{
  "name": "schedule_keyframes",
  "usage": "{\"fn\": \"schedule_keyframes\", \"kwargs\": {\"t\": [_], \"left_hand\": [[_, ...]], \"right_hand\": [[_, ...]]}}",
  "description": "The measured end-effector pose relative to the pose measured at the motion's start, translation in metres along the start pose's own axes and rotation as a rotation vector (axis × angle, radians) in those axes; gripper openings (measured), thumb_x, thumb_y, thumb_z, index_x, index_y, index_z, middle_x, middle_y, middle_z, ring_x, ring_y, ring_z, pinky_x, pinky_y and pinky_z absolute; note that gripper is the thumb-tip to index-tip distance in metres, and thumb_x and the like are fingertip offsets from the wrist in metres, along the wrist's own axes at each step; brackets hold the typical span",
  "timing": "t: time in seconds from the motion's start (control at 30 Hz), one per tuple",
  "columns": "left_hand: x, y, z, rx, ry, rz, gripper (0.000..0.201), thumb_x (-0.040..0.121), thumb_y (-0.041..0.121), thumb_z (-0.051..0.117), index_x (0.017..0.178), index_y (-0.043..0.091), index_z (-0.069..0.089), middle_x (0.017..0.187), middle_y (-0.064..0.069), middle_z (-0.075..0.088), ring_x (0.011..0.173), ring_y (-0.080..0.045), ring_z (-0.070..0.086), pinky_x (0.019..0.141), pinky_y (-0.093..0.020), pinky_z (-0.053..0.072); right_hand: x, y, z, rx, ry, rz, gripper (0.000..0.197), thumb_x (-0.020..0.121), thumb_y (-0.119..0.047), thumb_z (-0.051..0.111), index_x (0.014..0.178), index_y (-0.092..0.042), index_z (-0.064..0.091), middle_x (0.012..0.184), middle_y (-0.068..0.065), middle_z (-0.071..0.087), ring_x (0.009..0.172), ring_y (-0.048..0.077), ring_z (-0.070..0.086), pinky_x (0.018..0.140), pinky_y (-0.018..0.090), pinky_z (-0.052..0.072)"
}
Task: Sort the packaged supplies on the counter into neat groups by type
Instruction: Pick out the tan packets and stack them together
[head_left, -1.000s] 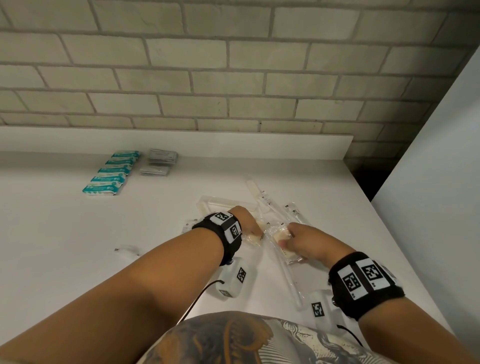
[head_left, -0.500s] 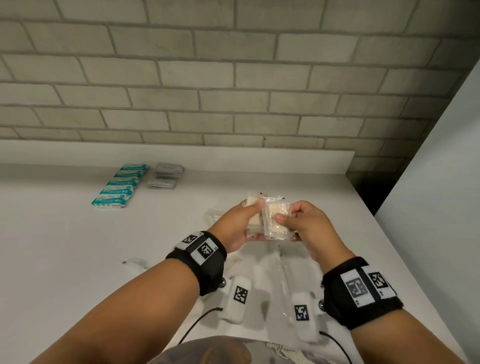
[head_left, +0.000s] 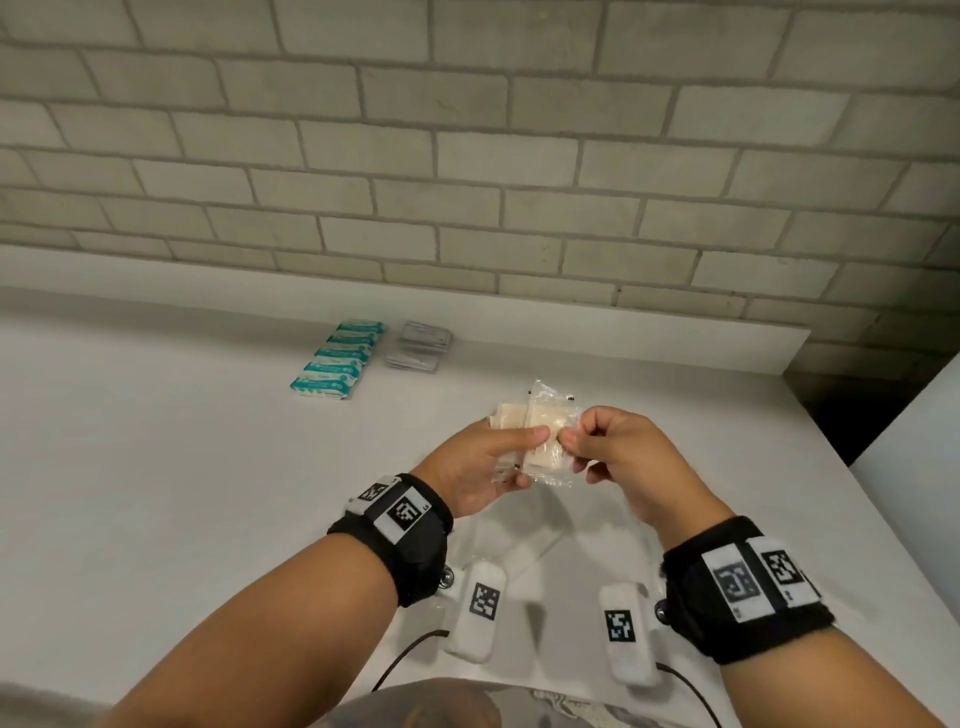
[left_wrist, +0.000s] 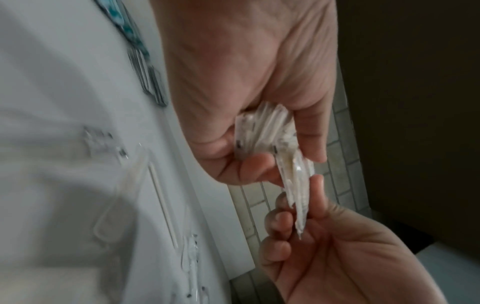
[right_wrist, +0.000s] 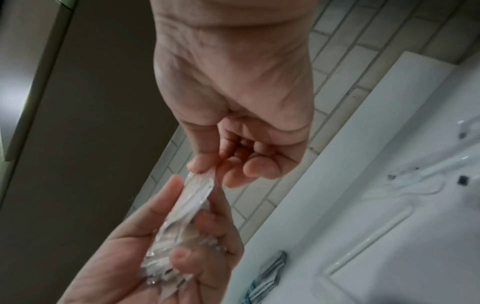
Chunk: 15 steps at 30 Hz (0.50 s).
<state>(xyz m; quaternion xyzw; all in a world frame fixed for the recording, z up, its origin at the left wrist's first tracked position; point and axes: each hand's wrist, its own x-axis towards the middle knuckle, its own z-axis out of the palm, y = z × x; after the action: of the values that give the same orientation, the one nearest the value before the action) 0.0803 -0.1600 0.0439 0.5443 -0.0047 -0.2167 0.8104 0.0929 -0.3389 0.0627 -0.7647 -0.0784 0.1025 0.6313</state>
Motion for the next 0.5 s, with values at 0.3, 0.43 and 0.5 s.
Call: {"fn": "schedule_keyframes", "kwargs": {"t": [0.3, 0.43, 0.5], "left_hand": [[-0.044, 0.027, -0.062, -0.158, 0.158, -0.015, 0.023, 0.092, 0.027, 0.06, 0.109, 0.011, 0.062, 0.1, -0.009, 0.068, 0.09, -0.024, 0.07, 0.059, -0.028, 0.058], [-0.061, 0.035, -0.088, -0.139, 0.136, -0.01, 0.023, 0.092, 0.025, 0.061, 0.112, 0.014, 0.062, 0.103, -0.008, 0.069, 0.088, -0.019, 0.067, 0.06, -0.024, 0.055], [-0.067, 0.039, -0.1, -0.048, 0.175, 0.043, 0.024, 0.087, 0.014, 0.067, 0.111, 0.016, 0.062, 0.097, -0.005, 0.067, 0.083, -0.016, 0.063, 0.064, -0.024, 0.049]], "right_hand": [[0.012, -0.028, 0.061, -0.124, 0.245, -0.25, 0.014, 0.083, -0.009, 0.07, 0.074, -0.017, 0.064, 0.077, -0.004, 0.064, 0.063, 0.008, 0.054, 0.058, 0.017, 0.044], [0.012, -0.03, 0.094, -0.6, 0.09, -0.55, 0.015, 0.086, -0.007, 0.067, 0.079, -0.02, 0.069, 0.095, -0.011, 0.058, 0.088, 0.001, 0.056, 0.073, 0.007, 0.041], [0.014, -0.029, 0.11, -0.626, 0.022, -0.536, 0.017, 0.089, -0.006, 0.064, 0.084, -0.02, 0.072, 0.106, -0.013, 0.056, 0.099, -0.004, 0.054, 0.079, 0.003, 0.038]]}}
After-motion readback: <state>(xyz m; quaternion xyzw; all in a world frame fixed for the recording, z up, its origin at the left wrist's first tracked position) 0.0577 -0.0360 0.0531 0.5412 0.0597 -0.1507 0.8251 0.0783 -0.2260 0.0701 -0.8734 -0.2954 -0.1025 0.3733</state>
